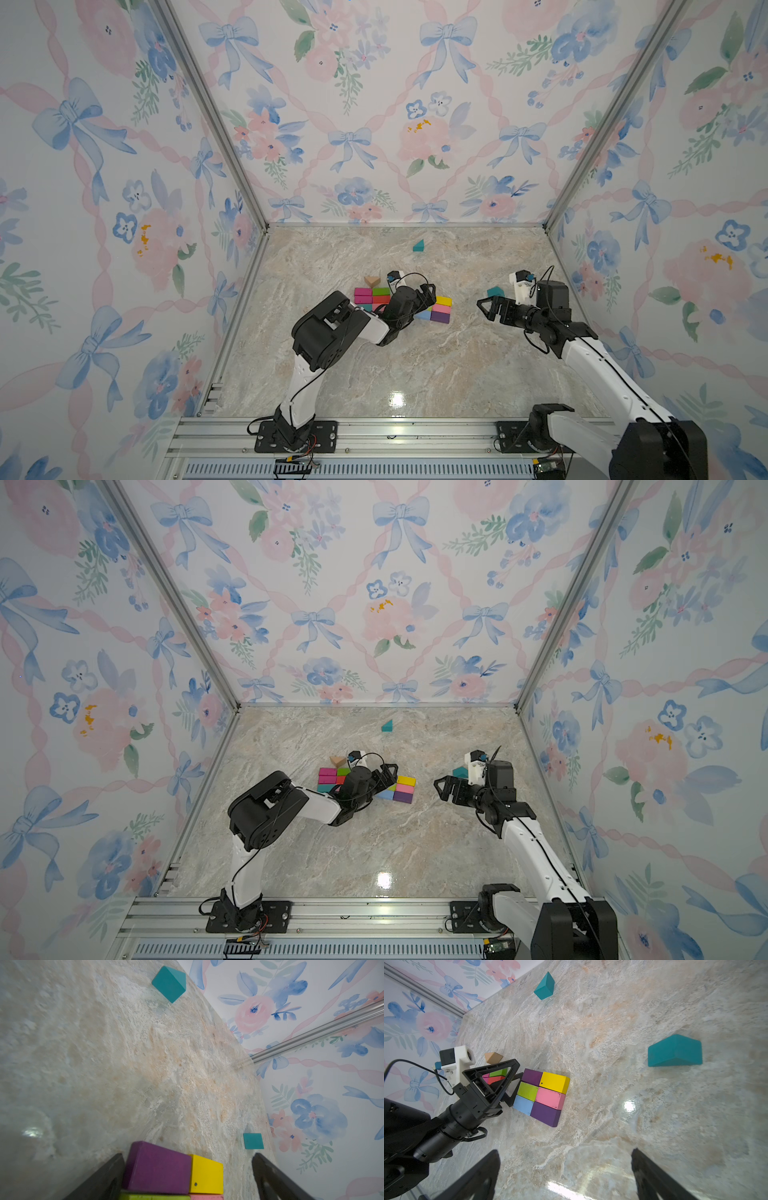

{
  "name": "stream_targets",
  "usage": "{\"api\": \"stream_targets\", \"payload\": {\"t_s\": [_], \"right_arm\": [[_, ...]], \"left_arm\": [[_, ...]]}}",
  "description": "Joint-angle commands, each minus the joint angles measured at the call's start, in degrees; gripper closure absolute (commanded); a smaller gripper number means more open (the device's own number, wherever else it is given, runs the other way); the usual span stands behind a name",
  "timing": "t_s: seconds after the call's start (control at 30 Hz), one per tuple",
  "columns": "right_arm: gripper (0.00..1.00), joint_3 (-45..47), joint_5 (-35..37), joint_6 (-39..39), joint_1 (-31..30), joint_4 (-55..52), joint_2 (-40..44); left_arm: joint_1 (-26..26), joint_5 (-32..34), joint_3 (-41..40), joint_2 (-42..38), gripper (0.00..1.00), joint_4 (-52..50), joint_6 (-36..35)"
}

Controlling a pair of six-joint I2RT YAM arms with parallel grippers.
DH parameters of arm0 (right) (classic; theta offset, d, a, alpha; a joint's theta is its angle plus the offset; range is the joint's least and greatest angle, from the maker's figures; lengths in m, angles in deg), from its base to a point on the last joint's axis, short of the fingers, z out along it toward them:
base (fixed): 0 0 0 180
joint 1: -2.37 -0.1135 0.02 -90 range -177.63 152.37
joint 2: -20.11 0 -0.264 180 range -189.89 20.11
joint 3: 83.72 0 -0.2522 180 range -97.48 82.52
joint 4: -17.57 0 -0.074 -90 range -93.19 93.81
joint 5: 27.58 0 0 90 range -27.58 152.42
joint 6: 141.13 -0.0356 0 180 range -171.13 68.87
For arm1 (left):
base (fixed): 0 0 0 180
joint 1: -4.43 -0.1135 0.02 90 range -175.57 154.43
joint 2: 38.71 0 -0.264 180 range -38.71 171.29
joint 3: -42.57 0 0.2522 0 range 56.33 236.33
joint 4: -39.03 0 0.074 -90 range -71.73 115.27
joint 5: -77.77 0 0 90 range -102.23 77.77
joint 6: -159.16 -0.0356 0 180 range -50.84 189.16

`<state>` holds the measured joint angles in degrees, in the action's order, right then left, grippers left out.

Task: Assemble a piece of candy with building blocks
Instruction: Adjust the building block at the center of the board.

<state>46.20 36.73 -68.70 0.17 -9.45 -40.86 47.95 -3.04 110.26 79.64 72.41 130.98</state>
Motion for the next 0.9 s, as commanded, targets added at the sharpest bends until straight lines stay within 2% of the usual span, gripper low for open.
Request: {"api": "stream_targets", "payload": {"t_s": [0.0, 0.37, 0.57, 0.7, 0.87], "right_arm": [[0.01, -0.27, -0.67, 0.89, 0.54, -0.82, 0.80], [0.01, -1.95, 0.26, 2.68, 1.23, -3.44, 0.04], [0.01, -5.67, 2.87, 5.62, 2.01, -7.85, -2.66], [0.01, -10.65, 6.08, 8.80, 2.77, -12.52, -8.22], [0.00, -18.75, 8.50, 12.31, 3.89, -16.83, -19.11]], "left_arm": [[0.76, -0.13, -1.02, 1.92, 0.02, -1.42, 0.93], [0.47, 0.53, -1.41, 0.20, 0.02, -1.39, -0.46], [-1.65, -0.77, -1.17, -2.81, 0.02, -2.08, -5.48], [-3.05, -4.97, 2.32, -5.24, 0.02, -6.41, -11.28], [-3.70, -15.73, 7.13, -7.76, 0.02, -11.68, -16.27]]}}
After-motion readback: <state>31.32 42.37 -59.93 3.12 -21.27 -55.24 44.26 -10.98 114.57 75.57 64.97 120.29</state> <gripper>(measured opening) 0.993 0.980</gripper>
